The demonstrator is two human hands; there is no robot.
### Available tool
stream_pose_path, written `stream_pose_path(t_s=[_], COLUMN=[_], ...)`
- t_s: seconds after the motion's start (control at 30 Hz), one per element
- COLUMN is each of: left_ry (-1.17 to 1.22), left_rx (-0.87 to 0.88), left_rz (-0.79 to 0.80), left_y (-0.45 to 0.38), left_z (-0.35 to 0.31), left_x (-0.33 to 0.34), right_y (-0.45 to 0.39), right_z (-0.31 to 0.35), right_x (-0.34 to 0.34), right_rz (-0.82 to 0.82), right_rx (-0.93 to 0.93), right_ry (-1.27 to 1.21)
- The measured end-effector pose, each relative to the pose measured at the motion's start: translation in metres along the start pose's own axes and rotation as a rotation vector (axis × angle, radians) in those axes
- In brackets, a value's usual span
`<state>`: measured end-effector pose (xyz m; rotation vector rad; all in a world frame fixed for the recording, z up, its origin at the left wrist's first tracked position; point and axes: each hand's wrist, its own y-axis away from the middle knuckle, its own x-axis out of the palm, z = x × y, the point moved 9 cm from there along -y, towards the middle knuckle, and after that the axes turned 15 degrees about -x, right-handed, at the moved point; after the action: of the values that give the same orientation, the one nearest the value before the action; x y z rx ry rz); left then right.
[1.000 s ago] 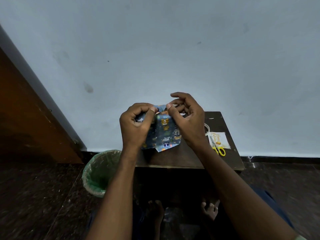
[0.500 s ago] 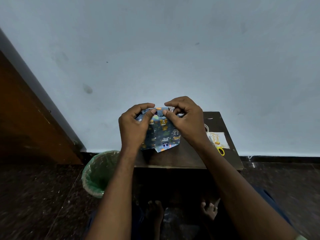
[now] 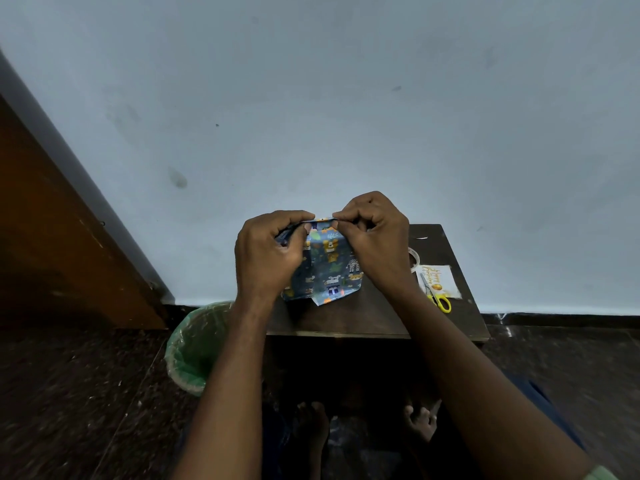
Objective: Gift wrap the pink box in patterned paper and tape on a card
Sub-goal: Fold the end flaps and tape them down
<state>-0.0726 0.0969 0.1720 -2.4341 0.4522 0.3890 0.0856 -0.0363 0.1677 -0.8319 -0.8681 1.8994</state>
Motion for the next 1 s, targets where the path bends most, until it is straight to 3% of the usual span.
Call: stream_pose_path(t_s=[0.6, 0.83, 1.0], left_ry=[-0.121, -0.138, -0.153], left_rx=[0.229, 0.212, 0.210], left_rz=[-0.087, -0.118, -0.144], left_y=[0.020, 0.015, 0.018], left_z=[-0.011, -0.001, 0.001], left_x=[-0.001, 0.002, 0.004], right_y=[-0.002, 0.000, 0.005], right_z=[0.010, 0.014, 0.013], right_x=[0.001, 0.001, 0.012], right_rz=[0.092, 0.140, 0.229], right_rx=[-0.168, -0.332, -0.362], right_ry=[0.017, 0.315, 0.312])
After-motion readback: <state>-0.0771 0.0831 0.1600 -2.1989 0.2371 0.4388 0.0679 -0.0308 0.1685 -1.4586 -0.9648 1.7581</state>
